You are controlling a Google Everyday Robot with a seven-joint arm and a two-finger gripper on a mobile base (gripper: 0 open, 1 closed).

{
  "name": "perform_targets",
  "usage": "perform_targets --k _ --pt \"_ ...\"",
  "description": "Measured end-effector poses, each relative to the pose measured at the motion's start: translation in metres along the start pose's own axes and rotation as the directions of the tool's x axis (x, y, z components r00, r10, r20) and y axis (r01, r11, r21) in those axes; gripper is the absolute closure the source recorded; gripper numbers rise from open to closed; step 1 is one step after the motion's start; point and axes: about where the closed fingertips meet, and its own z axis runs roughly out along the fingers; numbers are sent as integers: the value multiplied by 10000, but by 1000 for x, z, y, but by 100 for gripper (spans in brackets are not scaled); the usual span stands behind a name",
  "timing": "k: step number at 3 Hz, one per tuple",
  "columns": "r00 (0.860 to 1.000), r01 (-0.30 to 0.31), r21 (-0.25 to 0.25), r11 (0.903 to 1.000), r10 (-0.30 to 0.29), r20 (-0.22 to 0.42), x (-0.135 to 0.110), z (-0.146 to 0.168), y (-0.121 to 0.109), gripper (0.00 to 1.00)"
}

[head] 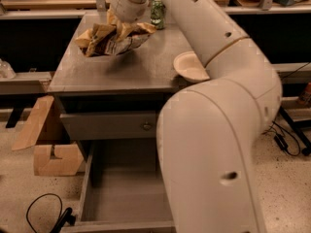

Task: Place brown chip bag into middle drawer

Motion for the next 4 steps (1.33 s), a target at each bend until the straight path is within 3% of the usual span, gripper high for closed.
perform_targets --k 1,2,3,4 --pt "9979 -113 580 9983 149 -623 -30 -61 -2 100" --pt "9899 -979 2313 9679 1185 -772 -96 -156 11 100" --pt "9783 -1922 3262 9256 2071 -112 -161 -208 41 100" --pt "9598 -2775 3374 8995 2754 550 -203 -215 87 100"
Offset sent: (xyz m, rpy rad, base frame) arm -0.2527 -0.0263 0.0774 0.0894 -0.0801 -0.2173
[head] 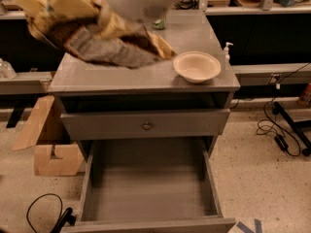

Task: Place brown chip bag into middle drawer

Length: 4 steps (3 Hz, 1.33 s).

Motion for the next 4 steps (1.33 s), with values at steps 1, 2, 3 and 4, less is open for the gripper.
perform_targets --k 1,2,3,4 --pt "9812 -1796 -879 9798 1848 557 39 30 98 100" --pt "9375 -2862 -2082 9353 3182 1408 78 84 174 100" --pt "9394 -2825 -2046 9372 3135 1388 77 82 172 100" --pt "9301 -3142 -2116 9255 3447 1265 92 100 200 100"
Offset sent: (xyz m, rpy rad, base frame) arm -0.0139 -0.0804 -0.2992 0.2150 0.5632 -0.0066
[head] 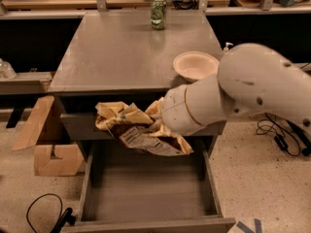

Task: Place brown chip bag into middle drawer

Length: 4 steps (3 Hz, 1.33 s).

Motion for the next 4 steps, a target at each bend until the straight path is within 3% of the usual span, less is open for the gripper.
perform_targets --k 2,4 --pt "9880 -1396 -277 9898 1373 -707 102 72 74 100" --pt "9779 -1688 520 9843 1738 -1163 176 128 91 100"
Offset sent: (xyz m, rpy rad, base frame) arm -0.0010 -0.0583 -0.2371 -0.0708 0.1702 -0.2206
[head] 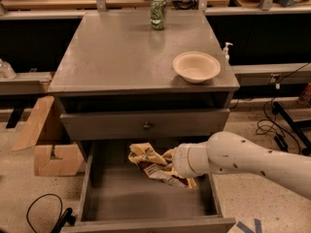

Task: Place brown chip bag into middle drawer

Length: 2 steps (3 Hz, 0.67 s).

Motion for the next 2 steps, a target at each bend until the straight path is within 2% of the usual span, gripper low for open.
perform_targets --k 2 --pt "9998 -152 340 9993 157 -132 26 49 -11 100"
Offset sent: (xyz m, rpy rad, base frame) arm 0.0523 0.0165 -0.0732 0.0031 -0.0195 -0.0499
